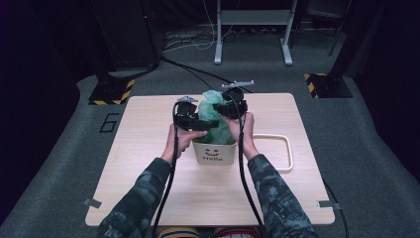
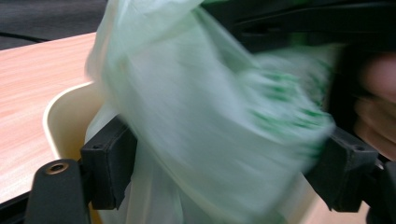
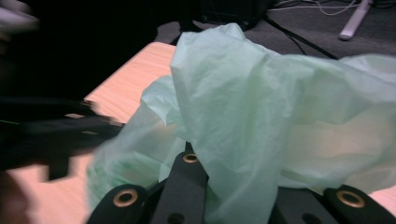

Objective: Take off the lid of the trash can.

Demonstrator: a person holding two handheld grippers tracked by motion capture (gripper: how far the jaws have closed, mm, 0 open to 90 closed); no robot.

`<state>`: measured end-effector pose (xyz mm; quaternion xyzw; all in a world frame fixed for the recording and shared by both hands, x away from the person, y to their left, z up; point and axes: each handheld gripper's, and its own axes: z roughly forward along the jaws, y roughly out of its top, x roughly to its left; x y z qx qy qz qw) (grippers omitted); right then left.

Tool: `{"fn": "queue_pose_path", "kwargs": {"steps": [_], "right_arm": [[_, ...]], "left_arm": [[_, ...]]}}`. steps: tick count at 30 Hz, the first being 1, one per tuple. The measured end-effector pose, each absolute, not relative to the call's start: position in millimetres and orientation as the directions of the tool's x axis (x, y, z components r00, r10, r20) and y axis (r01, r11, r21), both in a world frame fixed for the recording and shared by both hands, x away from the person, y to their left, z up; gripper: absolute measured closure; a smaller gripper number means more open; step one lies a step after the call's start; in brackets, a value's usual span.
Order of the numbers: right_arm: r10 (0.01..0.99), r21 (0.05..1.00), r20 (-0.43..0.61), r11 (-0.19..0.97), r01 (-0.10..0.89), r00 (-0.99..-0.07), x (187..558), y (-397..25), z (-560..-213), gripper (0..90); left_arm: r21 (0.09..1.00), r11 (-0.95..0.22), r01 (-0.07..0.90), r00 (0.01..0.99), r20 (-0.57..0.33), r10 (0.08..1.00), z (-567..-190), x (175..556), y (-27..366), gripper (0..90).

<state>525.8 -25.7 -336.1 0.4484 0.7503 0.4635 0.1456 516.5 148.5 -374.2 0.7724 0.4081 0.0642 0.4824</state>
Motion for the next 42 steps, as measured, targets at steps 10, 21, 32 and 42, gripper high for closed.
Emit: {"fn": "queue_pose_path", "kwargs": {"steps": [10, 21, 32, 42], "right_arm": [[0.774, 0.817, 0.276, 0.123, 0.563, -0.57, 518.9, -33.3, -334.2, 89.4], [0.768, 0.814, 0.282, 0.126, 0.567, -0.575, 518.8, -40.6, -339.4, 88.4], [0.833, 0.825, 0.192, 0.15, 0.545, -0.519, 518.7, -56.9, -338.3, 73.8], [0.858, 0.809, 0.167, 0.163, 0.564, -0.486, 517.3, -64.4, -344.9, 44.3]], "left_arm": [[0.805, -0.22, 0.552, 0.639, -0.239, 0.731, -380.5, 522.9, 135.8, 43.1], [0.802, -0.191, 0.566, 0.638, -0.28, 0.717, -386.6, 524.9, 136.4, 84.2], [0.817, -0.171, 0.551, 0.634, -0.276, 0.723, -374.8, 518.9, 143.8, 87.1], [0.827, -0.16, 0.54, 0.629, -0.27, 0.729, -359.1, 516.2, 149.8, 87.1]]}}
